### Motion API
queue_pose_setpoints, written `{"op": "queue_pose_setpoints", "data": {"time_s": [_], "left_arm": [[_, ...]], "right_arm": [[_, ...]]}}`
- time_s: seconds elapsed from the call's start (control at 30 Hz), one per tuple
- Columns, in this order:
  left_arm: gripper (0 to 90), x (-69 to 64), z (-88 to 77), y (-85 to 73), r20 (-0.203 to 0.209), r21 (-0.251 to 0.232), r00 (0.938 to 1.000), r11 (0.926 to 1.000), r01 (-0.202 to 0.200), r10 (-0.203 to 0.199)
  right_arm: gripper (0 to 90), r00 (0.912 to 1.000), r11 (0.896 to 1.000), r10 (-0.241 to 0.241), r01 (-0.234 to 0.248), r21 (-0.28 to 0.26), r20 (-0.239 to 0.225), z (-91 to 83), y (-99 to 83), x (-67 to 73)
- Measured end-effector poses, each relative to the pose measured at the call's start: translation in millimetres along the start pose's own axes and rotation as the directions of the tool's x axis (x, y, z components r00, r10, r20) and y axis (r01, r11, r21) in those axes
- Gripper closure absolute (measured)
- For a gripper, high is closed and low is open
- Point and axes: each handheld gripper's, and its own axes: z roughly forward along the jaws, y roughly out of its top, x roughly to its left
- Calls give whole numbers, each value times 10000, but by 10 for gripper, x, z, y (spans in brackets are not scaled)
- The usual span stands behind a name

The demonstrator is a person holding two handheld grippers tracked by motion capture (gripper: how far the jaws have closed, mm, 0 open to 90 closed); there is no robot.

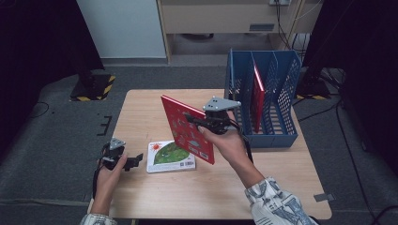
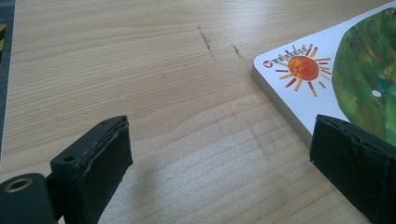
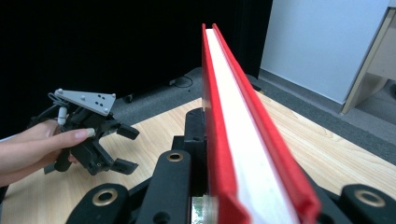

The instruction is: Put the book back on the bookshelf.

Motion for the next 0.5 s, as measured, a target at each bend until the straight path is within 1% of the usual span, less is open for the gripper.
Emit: {"op": "queue_pose_setpoints", "data": {"time_s": [0.03, 0.13, 0.2, 0.3, 0.5], "left_arm": [[52, -1, 3, -3, -47, 53, 10000, 10000, 3, -2], [62, 8, 5, -11, -343, 313, 9992, 9993, -204, 215], [61, 14, 5, -14, -451, 307, 9987, 9993, -205, 219], [61, 25, 1, -19, -563, 316, 9982, 9994, -164, 182], [61, 25, 17, -31, -603, 437, 9980, 9989, -183, 209]], "right_arm": [[793, 10000, 10000, 4, -4, -28, 15, -9, 3, -3], [793, 10000, 10000, -3, 3, -62, 26, -43, 11, -13], [793, 10000, 10000, 1, -1, -78, 87, -60, 12, -22], [793, 9999, 9999, 60, -59, -90, 100, -85, 11, -37], [793, 9998, 9998, 99, -97, -164, 161, -132, 19, -60]]}}
